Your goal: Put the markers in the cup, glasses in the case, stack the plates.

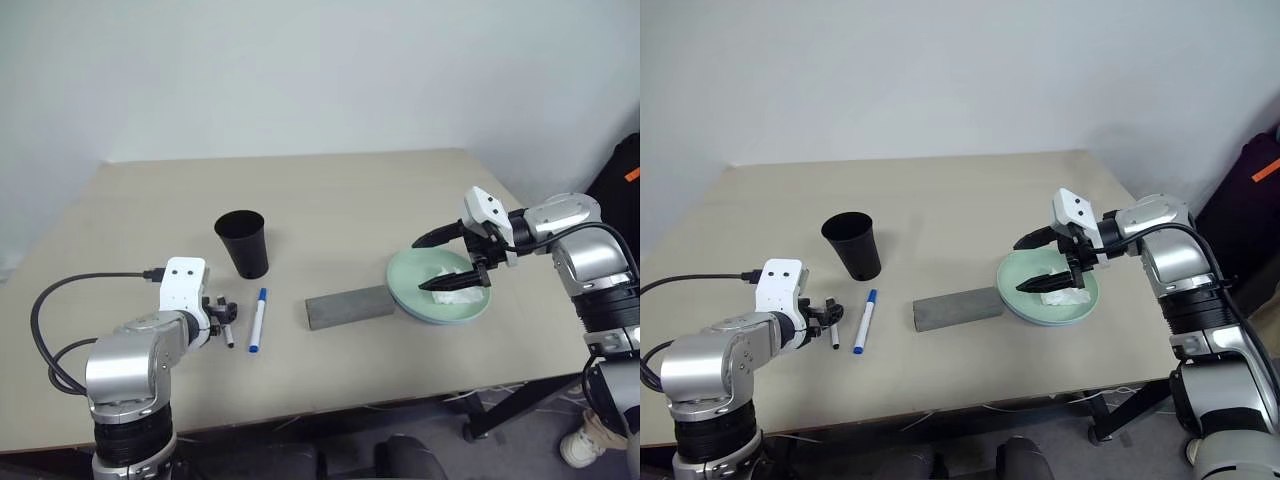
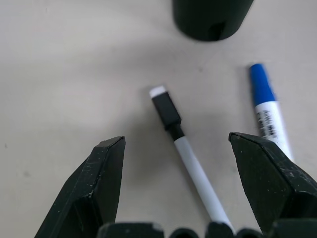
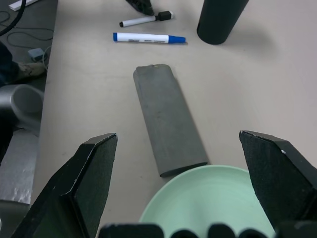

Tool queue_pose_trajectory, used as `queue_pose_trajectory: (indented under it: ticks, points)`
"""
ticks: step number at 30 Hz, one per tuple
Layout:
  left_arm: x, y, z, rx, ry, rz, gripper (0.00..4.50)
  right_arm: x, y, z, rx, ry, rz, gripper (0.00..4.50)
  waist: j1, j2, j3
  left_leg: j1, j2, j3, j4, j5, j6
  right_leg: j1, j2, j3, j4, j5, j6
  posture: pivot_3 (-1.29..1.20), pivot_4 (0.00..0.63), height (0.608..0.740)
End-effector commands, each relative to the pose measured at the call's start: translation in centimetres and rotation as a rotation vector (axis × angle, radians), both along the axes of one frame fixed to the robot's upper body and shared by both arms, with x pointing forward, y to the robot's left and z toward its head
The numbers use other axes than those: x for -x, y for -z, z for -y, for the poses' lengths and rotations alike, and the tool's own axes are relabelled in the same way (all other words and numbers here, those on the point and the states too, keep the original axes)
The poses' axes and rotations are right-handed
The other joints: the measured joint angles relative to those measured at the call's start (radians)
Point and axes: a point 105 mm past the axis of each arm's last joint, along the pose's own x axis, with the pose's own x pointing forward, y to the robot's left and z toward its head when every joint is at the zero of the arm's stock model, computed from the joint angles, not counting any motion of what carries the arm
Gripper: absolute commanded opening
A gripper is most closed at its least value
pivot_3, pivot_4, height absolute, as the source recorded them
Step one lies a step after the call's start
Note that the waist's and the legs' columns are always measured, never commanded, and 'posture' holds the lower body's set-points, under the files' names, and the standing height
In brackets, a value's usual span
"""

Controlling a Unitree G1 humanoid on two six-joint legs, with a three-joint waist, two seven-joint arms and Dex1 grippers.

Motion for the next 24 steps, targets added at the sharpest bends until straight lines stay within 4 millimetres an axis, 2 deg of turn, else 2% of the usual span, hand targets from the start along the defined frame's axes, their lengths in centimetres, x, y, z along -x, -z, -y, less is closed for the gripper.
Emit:
queue_pose_trajectory:
  ticks: [1, 16, 22, 24]
  points:
    - [-0.7, -0.8, -0.9, -0.036, -0.065, 0.016, 3.53, 0.0, -1.2, -0.4, -0.012, -0.029, 0.042, 4.28, 0.0, 0.0, 0.0, 0.0, 0.0, 0.0, 0.0, 0.0, 0.0, 0.0, 0.0, 0.0, 0.0, 0.0, 0.0, 0.0, 0.0, 0.738]
    - [-4.1, 0.4, -0.9, -0.076, -0.134, -0.138, 3.53, 0.3, -1.1, -0.8, -0.024, -0.029, 0.046, 4.28, 0.0, 0.0, 0.0, -0.001, 0.0, -0.001, -0.002, -0.001, -0.002, -0.001, 0.0, -0.001, -0.001, 0.0, 0.0, 0.0, 0.0, 0.738]
    - [-5.3, 0.0, -0.5, -0.077, -0.155, -0.164, 3.53, 0.4, -1.0, -0.9, -0.029, -0.025, 0.049, 4.28, 0.001, 0.0, 0.0, -0.001, 0.0, -0.001, -0.002, -0.001, -0.003, -0.002, -0.001, -0.001, 0.0, 0.0, 0.0, 0.0, 0.0, 0.738]
    - [-5.5, 0.7, -0.5, -0.121, -0.115, -0.235, 3.53, 0.4, -1.0, -0.9, -0.029, -0.023, 0.05, 4.28, 0.001, 0.0, 0.0, -0.001, 0.0, -0.001, -0.002, 0.0, -0.003, -0.001, -0.001, -0.001, 0.0, 0.0, 0.0, 0.0, 0.0, 0.738]
